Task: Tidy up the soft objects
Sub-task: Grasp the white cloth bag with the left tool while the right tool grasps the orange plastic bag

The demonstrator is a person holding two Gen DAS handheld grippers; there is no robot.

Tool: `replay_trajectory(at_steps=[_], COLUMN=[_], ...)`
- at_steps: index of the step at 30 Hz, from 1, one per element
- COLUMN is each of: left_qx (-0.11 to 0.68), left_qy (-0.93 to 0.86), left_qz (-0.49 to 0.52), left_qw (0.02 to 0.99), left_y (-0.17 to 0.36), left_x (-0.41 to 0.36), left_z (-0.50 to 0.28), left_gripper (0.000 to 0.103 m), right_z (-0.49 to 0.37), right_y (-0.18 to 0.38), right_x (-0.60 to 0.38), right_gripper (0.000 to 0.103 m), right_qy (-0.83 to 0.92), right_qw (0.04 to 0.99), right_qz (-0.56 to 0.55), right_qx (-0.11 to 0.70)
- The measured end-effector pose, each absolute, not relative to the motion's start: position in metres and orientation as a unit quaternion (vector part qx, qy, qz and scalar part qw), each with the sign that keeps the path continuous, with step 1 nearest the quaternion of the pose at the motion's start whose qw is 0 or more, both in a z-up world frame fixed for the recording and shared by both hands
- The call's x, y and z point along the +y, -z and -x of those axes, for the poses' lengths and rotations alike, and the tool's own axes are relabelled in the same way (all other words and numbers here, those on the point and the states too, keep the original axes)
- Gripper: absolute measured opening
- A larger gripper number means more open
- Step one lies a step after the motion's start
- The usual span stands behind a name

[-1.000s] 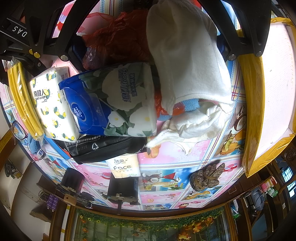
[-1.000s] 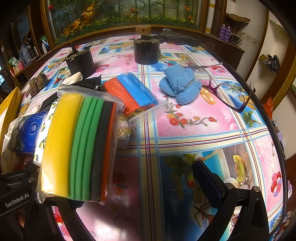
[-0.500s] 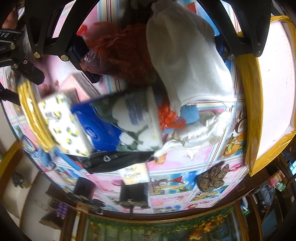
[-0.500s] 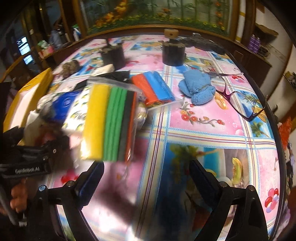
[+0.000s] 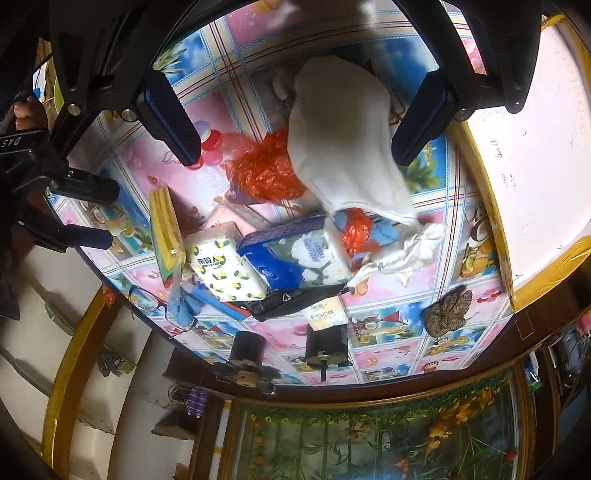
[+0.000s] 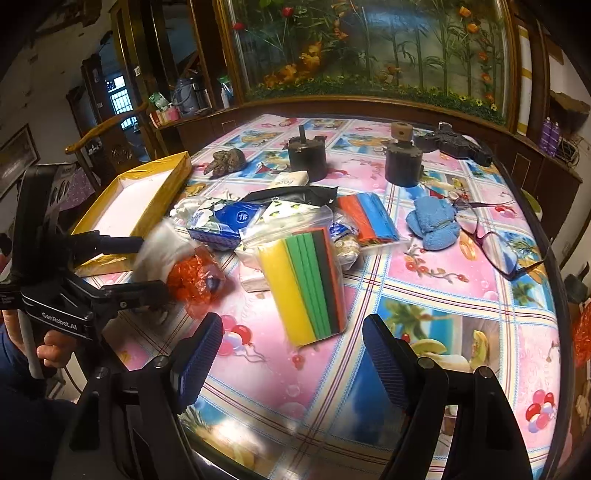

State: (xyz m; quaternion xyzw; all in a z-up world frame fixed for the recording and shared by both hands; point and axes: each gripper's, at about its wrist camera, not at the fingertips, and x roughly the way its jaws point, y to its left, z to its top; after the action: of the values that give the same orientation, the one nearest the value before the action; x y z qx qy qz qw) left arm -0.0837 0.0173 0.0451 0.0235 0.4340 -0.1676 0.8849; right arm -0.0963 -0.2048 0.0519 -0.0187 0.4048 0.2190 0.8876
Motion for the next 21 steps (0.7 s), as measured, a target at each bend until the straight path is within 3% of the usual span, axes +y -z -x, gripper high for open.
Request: replay_trajectory(at_steps=[5, 7, 9, 11, 16, 18, 21], left_qx=[0.428, 0.435, 0.443, 0.449, 0.452, 0.457, 0.456], left_qy=[0.163, 0.156, 0.150, 0.144, 0.134, 0.135, 0.143], left_qz=[-0.031, -0.030, -0.023, -0.028, -0.029, -0.028, -0.023], left_qw=[0.889, 0.886, 0.884, 0.881, 0.881, 0.879, 0.878], left_y=[-0.049, -0.046, -0.043, -0.040, -0.037, -0.036, -0.039], left_x=[0.028, 0.031, 0.033, 0.032, 0.036, 0.040, 0.048], left_z=[0.086, 0.082, 0.076, 0.070, 0.062, 0.061, 0.066], left_gripper=[0.103, 0.096, 0.077, 0.069, 0.068, 0.055, 0.050], right_z=[0.097, 0.097, 0.097, 0.099, 0.103, 0.103, 0.105], right_y=[-0.050, -0.050, -0.049, -0.050, -0.051, -0.051, -0.052], right_x=[-0.209, -0.210, -0.211, -0.212, -0.211, -0.210, -0.209], right_gripper=[0.081, 0.081, 0.081, 0.081, 0.081, 0.081, 0.081], right_qy=[-0.220, -0.222, -0.227, -0.232, -0.241, -0.246, -0.253], right_qw=[0.890, 0.890, 0.890, 0.890, 0.889, 0.887, 0.887], right_qz=[0.004, -0.005, -0.014, -0.019, -0.026, -0.028, -0.030], right_qx=[0.400, 0.398, 0.396, 0.393, 0.388, 0.389, 0.385])
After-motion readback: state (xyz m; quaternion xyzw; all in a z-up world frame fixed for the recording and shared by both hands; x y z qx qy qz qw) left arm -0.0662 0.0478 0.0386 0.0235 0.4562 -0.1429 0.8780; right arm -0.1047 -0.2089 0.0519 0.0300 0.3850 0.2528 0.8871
